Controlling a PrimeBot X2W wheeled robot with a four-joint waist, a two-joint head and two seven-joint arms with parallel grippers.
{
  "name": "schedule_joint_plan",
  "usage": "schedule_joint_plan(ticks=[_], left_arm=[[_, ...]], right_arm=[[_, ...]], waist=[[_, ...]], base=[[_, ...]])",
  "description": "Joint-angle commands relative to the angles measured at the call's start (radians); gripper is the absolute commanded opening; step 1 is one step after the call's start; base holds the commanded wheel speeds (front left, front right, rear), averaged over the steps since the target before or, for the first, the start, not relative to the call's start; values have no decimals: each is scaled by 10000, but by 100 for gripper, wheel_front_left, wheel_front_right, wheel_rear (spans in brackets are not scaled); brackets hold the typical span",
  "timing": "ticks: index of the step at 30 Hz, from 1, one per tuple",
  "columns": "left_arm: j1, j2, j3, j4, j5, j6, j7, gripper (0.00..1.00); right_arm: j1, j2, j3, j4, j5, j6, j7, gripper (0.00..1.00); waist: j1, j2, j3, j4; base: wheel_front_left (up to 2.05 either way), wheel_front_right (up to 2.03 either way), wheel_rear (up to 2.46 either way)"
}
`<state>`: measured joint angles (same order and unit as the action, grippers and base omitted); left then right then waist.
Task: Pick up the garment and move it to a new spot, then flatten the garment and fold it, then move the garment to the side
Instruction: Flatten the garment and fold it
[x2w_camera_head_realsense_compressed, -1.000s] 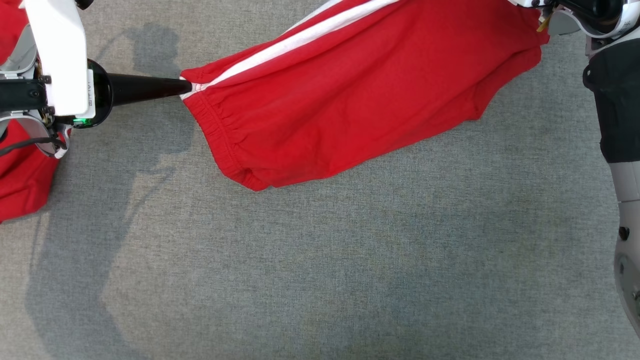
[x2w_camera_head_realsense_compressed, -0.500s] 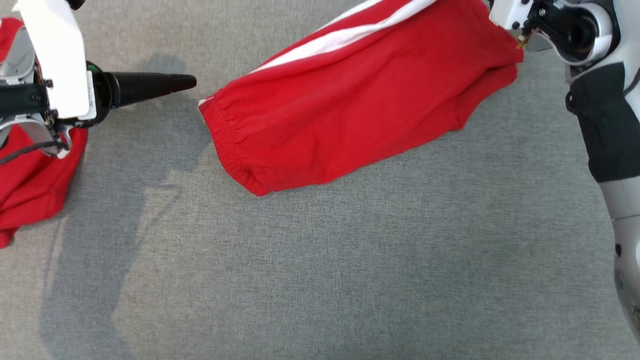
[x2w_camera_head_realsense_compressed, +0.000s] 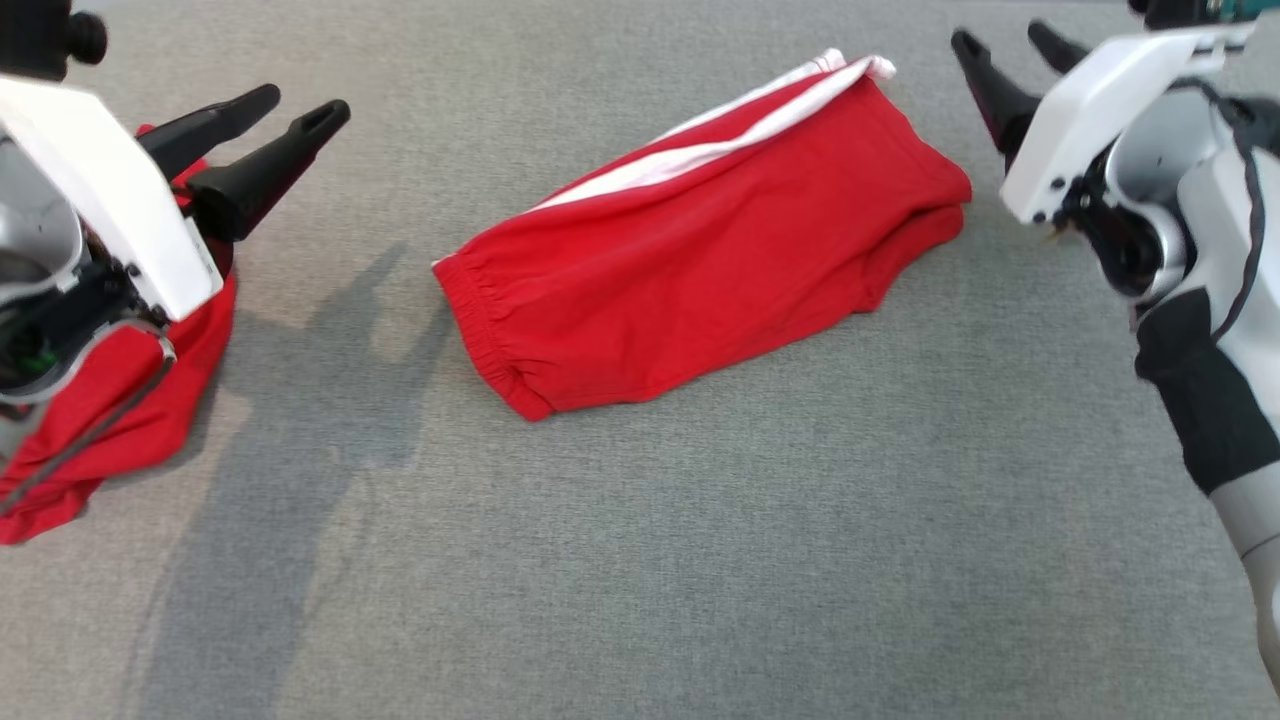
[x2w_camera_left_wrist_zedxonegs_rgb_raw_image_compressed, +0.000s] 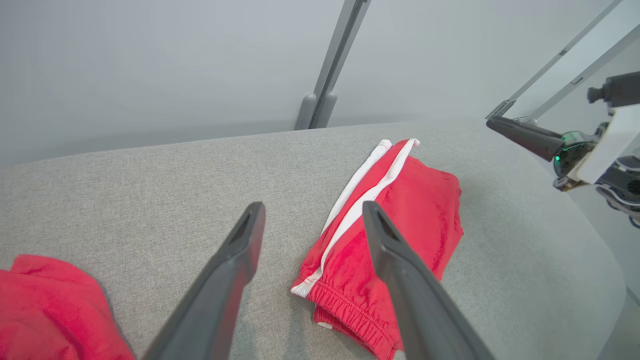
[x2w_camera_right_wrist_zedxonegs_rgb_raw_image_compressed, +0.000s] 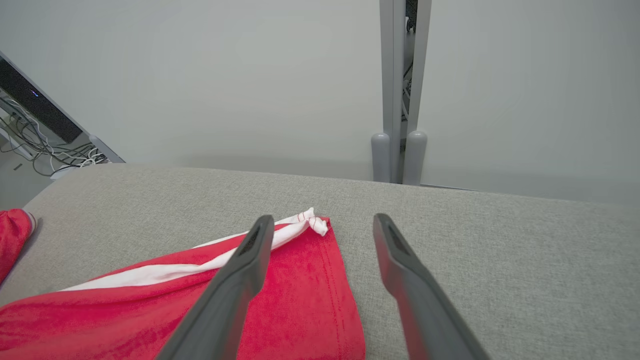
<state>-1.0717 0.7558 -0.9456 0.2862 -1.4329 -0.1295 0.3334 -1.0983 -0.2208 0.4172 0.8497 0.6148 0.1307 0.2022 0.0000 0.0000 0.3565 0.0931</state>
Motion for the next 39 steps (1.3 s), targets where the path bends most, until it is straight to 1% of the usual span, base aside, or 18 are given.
schedule_joint_plan(ticks=[1, 4, 10, 13, 15, 18, 19, 20, 23, 27, 30, 34, 37, 38, 39], left_arm=[[501, -5, 143, -66, 136, -18, -801, 100], [1164, 70, 392, -217, 460, 9, -2208, 100], [2715, 74, 627, -905, 783, 290, -4429, 100], [3415, -35, 773, -1244, 863, 441, -5346, 100], [3794, -123, 892, -1410, 1044, 540, -5693, 100], [4329, -384, 1264, -1548, 1548, 713, -5934, 100], [4329, -384, 1264, -1548, 1548, 713, -5934, 100], [4528, -503, 1450, -1576, 1750, 734, -5964, 100], [5241, -1089, 2579, -1709, 2523, 755, -5982, 100], [6339, -1976, 3772, -1777, 3366, 559, -5988, 100], [6929, -2525, 4331, -1732, 3680, 368, -5992, 100], [7354, -3005, 4696, -1671, 4155, 167, -5991, 100], [7451, -3161, 4783, -1613, 4504, 86, -5992, 100], [7485, -3219, 4799, -1602, 4606, 74, -5992, 100], [7512, -3269, 4818, -1591, 4702, 62, -5992, 100]], right_arm=[[270, -40, 67, 248, 175, 1, -305, 100], [508, -79, 197, 692, 482, 1, -547, 100], [414, -267, 309, 1466, 1016, 1, -710, 100], [189, -311, 351, 1870, 1155, 1, -641, 100], [47, -331, 397, 2108, 1236, 1, -520, 100], [-221, -387, 462, 2398, 1367, 1, -357, 100], [-221, -387, 462, 2398, 1367, 1, -357, 100], [-300, -413, 466, 2526, 1418, 1, -268, 100], [-502, -427, 562, 2870, 1472, 1, 34, 100], [-715, -448, 509, 3287, 1597, 1, 121, 100], [-818, -416, 416, 3701, 1698, 1, 425, 100], [-744, -158, 182, 4020, 2108, 1, 1053, 100], [-584, 52, 165, 3955, 2345, 1, 1355, 100], [-522, 107, 175, 3861, 2410, 1, 1386, 24], [-484, 146, 184, 3756, 2473, 1, 1376, 0]], waist=[[0, 0, -165, 154], [0, 0, -231, 297], [0, 0, -33, 648], [0, 0, 155, 854], [0, 0, 298, 997], [0, 0, 477, 1184], [0, 0, 477, 1184], [0, 0, 524, 1244], [0, 0, 623, 1380], [0, 0, 699, 1484], [0, 0, 782, 1545], [0, 0, 853, 1588], [0, 0, 815, 1582], [0, 0, 790, 1573], [0, 0, 756, 1559]], base=[[0, 0, 0], [0, 0, 0], [0, 0, 0], [0, 0, 0], [0, 0, 0], [0, 0, 0], [0, 0, 0], [0, 0, 0], [0, 0, 0], [0, 0, 0], [0, 0, 0], [0, 0, 0], [0, 0, 0], [0, 0, 0], [0, 0, 0]])
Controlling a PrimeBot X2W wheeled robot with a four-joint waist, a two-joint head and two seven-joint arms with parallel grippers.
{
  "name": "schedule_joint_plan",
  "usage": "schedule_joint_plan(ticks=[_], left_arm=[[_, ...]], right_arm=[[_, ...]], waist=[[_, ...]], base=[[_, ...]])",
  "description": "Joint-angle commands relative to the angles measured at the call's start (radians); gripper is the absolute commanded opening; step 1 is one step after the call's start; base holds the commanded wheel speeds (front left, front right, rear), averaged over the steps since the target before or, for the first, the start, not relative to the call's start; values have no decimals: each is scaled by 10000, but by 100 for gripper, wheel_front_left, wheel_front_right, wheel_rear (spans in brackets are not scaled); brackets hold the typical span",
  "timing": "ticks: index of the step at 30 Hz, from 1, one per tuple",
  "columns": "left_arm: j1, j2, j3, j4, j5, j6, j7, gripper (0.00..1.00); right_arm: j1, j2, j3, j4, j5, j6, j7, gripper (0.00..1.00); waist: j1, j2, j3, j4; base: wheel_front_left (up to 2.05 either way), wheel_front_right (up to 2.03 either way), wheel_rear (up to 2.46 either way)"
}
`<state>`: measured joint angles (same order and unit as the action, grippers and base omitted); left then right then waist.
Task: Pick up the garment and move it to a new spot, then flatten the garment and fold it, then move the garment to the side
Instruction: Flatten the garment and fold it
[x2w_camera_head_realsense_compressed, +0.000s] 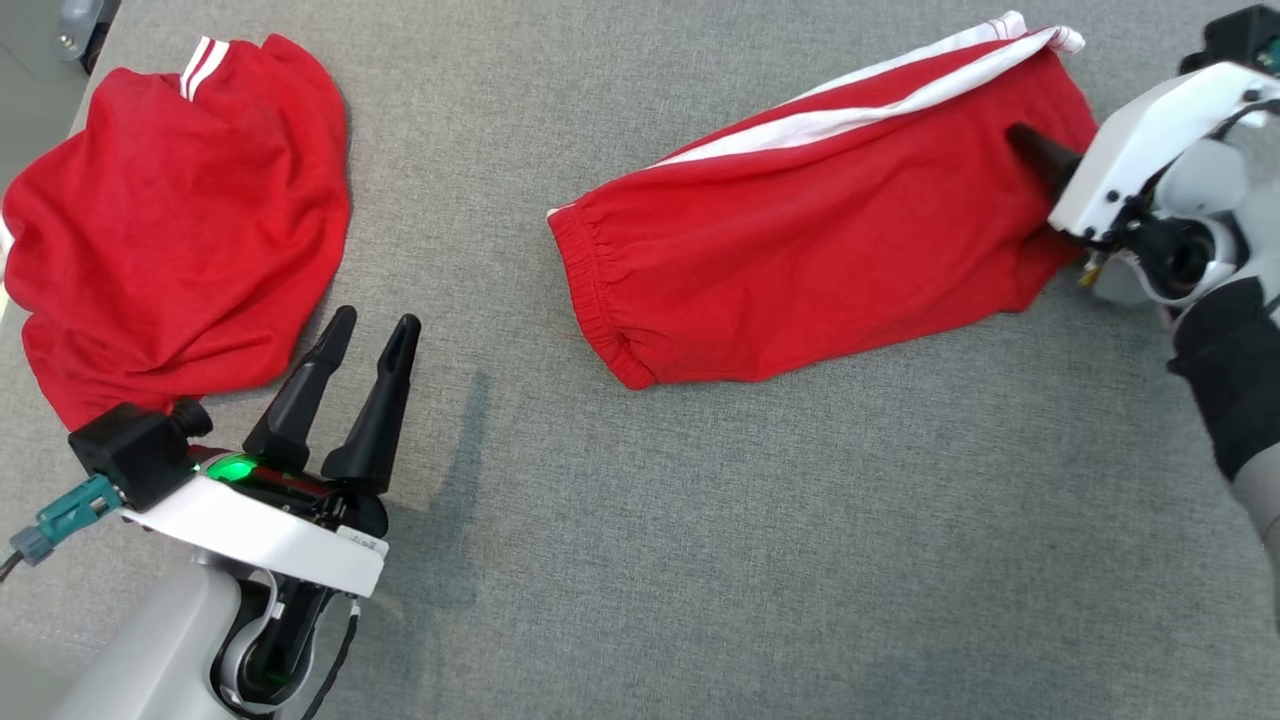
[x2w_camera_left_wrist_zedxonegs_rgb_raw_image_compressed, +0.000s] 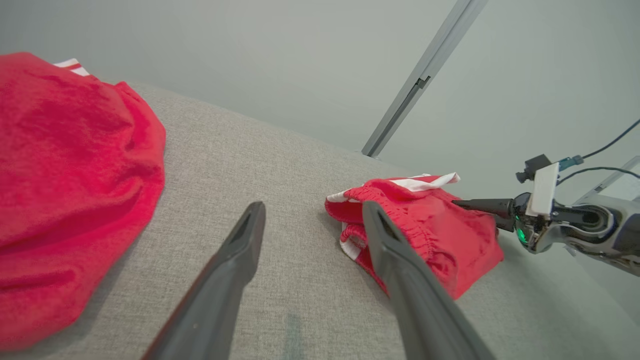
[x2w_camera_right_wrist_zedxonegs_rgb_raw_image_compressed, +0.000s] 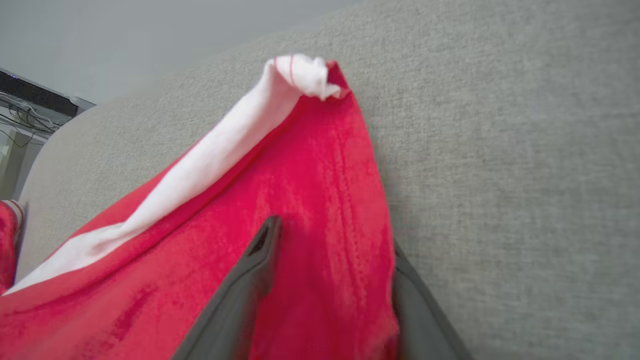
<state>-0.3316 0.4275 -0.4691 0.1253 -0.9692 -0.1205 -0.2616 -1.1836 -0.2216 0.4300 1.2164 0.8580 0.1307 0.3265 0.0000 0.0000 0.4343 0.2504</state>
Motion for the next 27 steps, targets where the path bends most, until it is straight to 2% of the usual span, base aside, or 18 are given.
schedule_joint_plan(ticks=[1, 7, 17, 24, 27], left_arm=[[130, -34, 70, 19, 143, -34, -42, 100], [177, -198, 130, 54, 434, -103, -43, 100], [435, -342, 108, -2, 1122, -120, -44, 100], [635, -324, 430, -111, 1827, -100, -44, 100], [918, -516, 675, -66, 2252, -54, -44, 100]], right_arm=[[412, 193, 79, -78, 132, 1, 162, 0], [642, -32, 152, -618, 427, 1, -277, 0], [1118, -162, 123, -1274, 1261, 1, -477, 0], [1973, -376, 397, -2221, 1699, 1, -838, 0], [2563, -470, 619, -2699, 1928, 1, -1064, 0]], waist=[[0, 0, -53, -28], [0, 0, -326, -159], [0, 0, -771, -790], [0, 0, -1208, -1139], [0, 0, -1520, -1344]], base=[[0, 0, 0], [0, 0, 0], [0, 0, 0], [0, 0, 0], [0, 0, 0]])
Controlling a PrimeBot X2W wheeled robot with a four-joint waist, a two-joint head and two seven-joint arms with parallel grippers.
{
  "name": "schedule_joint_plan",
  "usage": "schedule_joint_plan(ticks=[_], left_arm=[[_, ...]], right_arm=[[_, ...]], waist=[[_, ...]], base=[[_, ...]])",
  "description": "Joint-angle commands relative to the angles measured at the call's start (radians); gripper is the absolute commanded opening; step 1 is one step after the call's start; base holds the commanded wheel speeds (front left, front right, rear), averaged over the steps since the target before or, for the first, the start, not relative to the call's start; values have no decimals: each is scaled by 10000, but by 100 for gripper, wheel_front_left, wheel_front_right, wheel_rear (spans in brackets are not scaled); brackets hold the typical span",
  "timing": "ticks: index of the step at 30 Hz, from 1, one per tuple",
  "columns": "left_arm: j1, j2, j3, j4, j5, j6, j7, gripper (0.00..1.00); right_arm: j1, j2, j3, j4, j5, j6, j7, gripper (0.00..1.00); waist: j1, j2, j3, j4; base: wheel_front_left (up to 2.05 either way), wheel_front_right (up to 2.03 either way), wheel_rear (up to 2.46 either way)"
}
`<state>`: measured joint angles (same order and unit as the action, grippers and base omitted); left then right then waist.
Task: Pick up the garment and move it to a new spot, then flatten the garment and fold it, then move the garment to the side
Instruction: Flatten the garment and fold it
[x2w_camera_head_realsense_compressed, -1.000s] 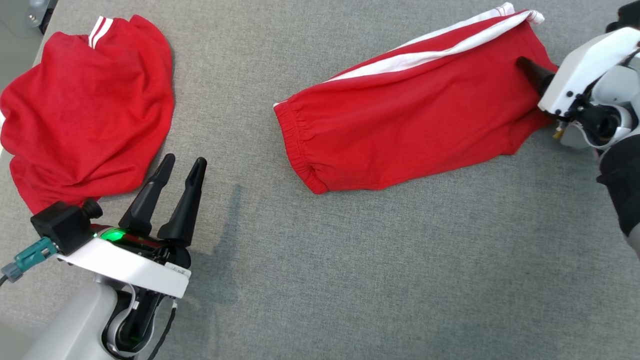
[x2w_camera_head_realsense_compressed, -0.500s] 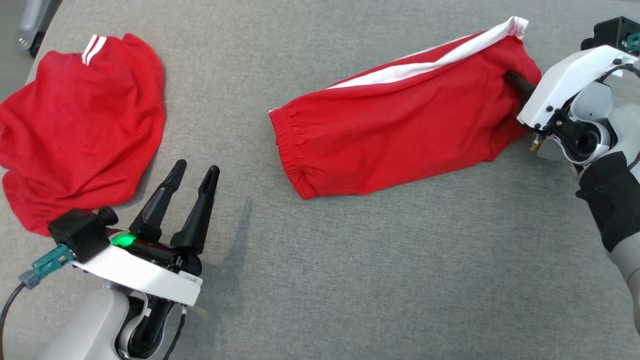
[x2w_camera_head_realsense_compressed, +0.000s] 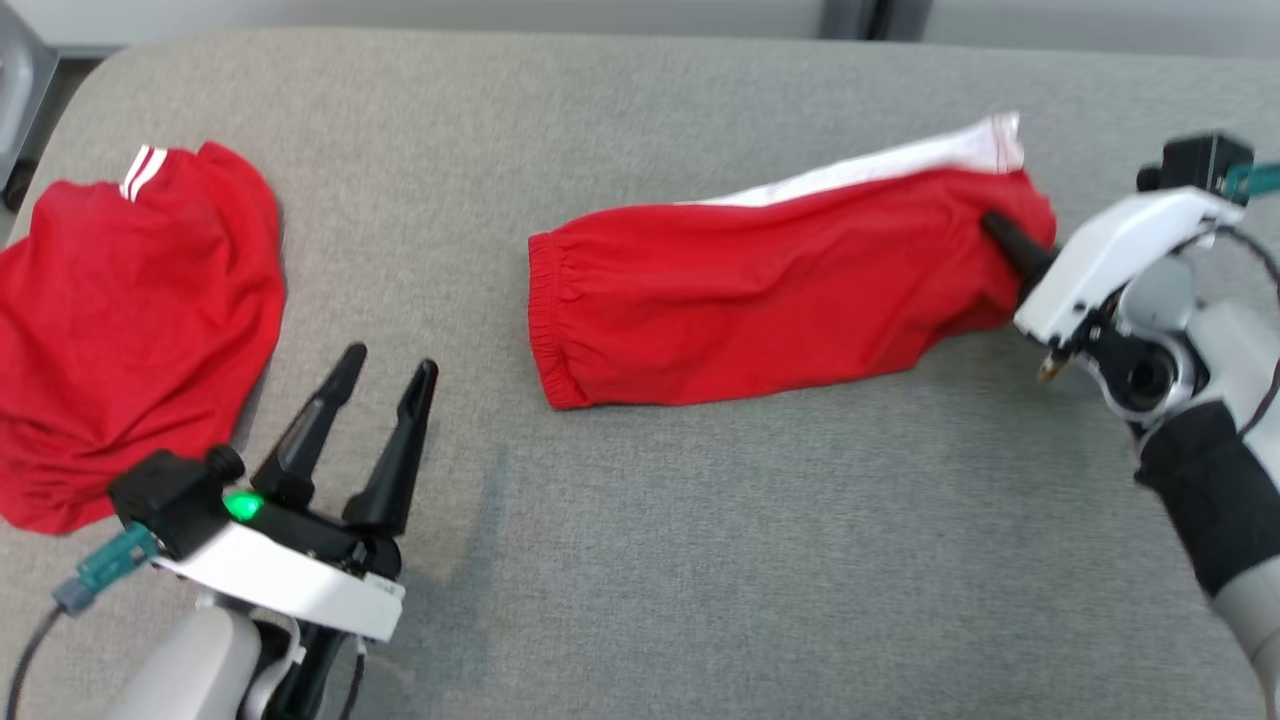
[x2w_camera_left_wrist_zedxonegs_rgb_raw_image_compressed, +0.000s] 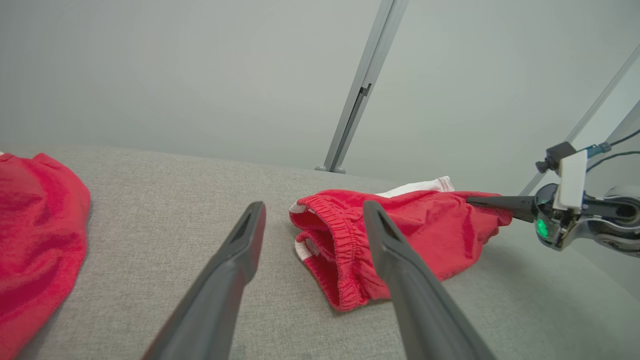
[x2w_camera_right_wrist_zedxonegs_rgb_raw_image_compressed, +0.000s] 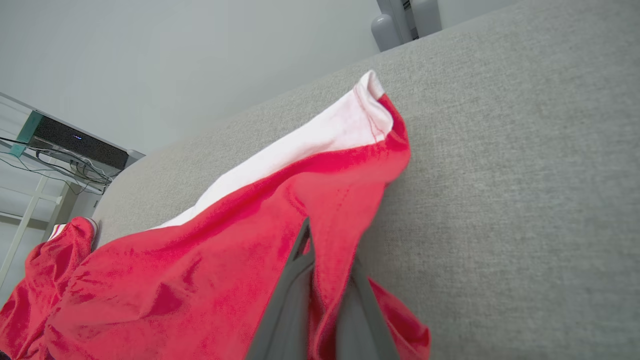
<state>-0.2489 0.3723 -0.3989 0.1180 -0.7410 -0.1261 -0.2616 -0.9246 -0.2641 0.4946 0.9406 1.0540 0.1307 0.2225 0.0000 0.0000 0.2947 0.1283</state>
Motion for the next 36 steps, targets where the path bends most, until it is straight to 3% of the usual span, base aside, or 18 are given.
schedule_joint_plan(ticks=[1, 13, 25, 30, 36], left_arm=[[172, -9, 60, 47, 65, 1, -44, 100], [1142, -670, 816, 297, 998, 5, -44, 100], [2103, -896, 1230, 143, 1297, -22, -44, 100], [2211, -1004, 1145, 145, 1386, -31, -44, 100], [2154, -1032, 1016, 237, 1441, -41, -44, 100]], right_arm=[[163, -68, 20, -97, 64, 1, -91, 0], [2791, -908, 487, -1702, 1330, 1, -967, 0], [4054, -2282, 552, -2009, 1581, 1, -1512, 0], [3696, -2340, 719, -2348, 1194, 1, -1955, 0], [2804, -1830, 1309, -2697, 715, 1, -1821, 0]], waist=[[0, 0, -249, -192], [0, 0, -1547, -832], [0, 0, -2226, -1184], [0, 0, -2365, -1238], [0, 0, -2389, -1192]], base=[[0, 0, 0], [0, 0, 0], [0, 0, 0], [0, 0, 0], [0, 0, 0]])
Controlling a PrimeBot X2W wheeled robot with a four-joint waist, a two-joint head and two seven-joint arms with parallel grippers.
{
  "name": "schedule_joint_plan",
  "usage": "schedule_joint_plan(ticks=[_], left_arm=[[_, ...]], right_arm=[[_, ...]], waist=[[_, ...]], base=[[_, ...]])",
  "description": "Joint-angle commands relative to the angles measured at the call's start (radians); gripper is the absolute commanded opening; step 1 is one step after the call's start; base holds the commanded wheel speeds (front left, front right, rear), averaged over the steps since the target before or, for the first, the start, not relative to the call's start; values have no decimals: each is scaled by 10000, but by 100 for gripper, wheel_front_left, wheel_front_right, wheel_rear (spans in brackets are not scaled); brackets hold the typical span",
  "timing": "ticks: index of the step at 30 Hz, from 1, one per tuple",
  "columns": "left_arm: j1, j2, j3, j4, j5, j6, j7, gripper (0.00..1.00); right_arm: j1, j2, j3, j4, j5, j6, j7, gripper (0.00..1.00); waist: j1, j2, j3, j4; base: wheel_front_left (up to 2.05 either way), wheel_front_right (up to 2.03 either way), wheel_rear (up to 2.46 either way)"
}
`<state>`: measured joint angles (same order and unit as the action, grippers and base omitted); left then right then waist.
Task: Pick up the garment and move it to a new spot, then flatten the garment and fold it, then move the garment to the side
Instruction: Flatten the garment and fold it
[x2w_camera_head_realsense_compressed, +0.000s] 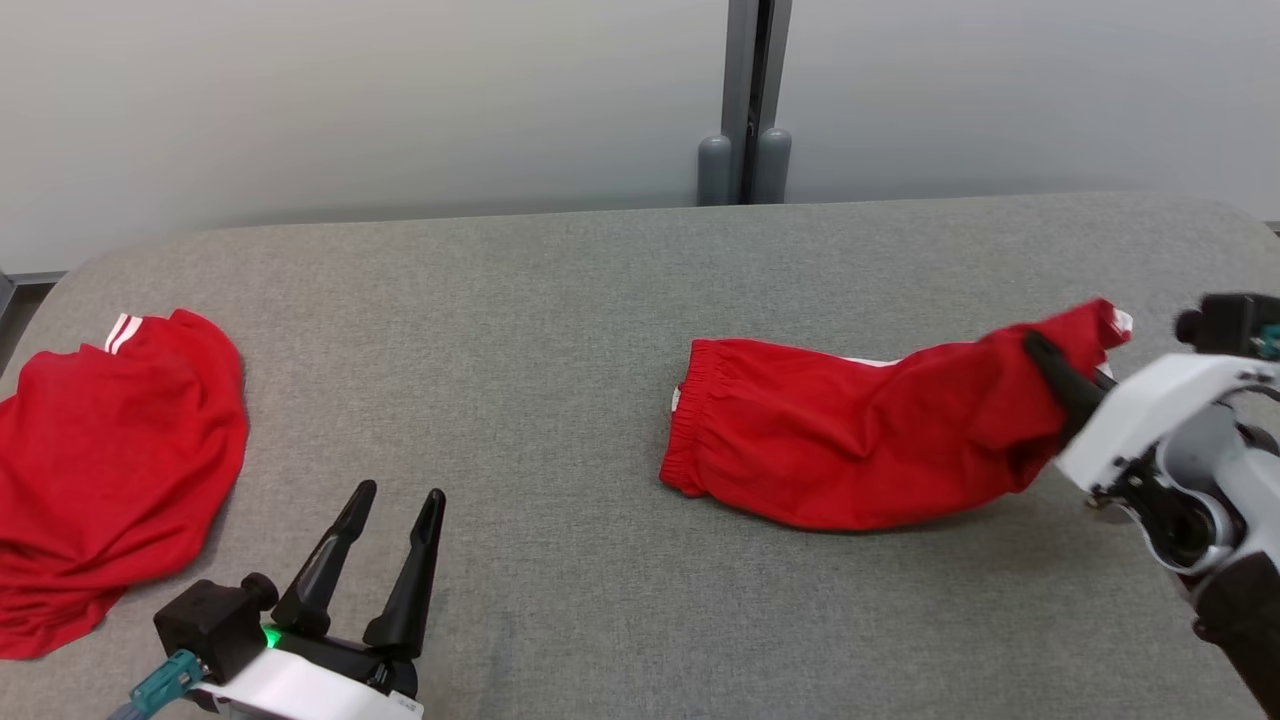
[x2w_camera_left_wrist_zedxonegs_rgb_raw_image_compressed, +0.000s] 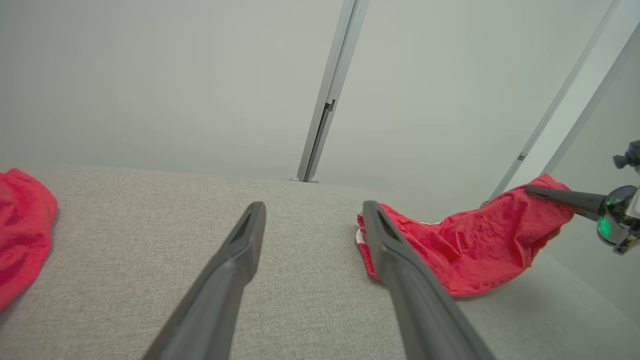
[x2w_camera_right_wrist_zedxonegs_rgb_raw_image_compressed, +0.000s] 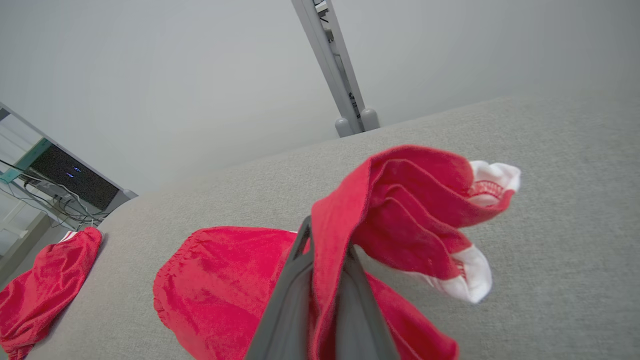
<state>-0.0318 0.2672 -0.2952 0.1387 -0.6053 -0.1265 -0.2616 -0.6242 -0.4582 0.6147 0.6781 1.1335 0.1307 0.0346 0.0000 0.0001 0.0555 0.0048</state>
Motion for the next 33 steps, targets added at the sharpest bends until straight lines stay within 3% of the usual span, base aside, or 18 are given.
schedule_joint_plan(ticks=[1, 15, 23, 24, 25, 26, 27, 33], left_arm=[[-44, 5, -50, 47, 69, -39, -44, 100], [-511, -398, -326, 477, -209, -50, -42, 100], [-680, -447, -436, 668, -295, -47, -44, 100], [-698, -435, -441, 687, -313, -47, -44, 100], [-730, -430, -441, 698, -323, -47, -44, 100], [-759, -426, -443, 713, -322, -48, -44, 100], [-774, -418, -441, 732, -314, -48, -44, 100], [-675, -409, -400, 776, -296, -49, -44, 100]], right_arm=[[-348, 219, 248, -53, -148, 1, 130, 0], [-2042, 1878, 1609, 1631, -278, 1, 1426, 0], [-2367, 2650, 2155, 2614, -125, 1, 1569, 3], [-2400, 2723, 2208, 2710, -97, 1, 1530, 10], [-2438, 2789, 2246, 2807, -66, 1, 1493, 38], [-2479, 2847, 2284, 2889, -52, 1, 1474, 84], [-2495, 2890, 2328, 2943, -25, 1, 1452, 100], [-2340, 2981, 2595, 2840, 221, 1, 1128, 100]], waist=[[0, -1, 17, 93], [0, -1, 425, 1387], [0, -1, 518, 1961], [0, -1, 522, 1984], [0, -1, 526, 2003], [0, -1, 524, 2011], [0, -1, 517, 2010], [0, -1, 374, 1762]], base=[[0, 0, 0], [0, 0, 0], [0, 0, 0], [0, 0, 0], [0, 0, 0], [0, 0, 0], [0, 0, 0], [0, 0, 0]])
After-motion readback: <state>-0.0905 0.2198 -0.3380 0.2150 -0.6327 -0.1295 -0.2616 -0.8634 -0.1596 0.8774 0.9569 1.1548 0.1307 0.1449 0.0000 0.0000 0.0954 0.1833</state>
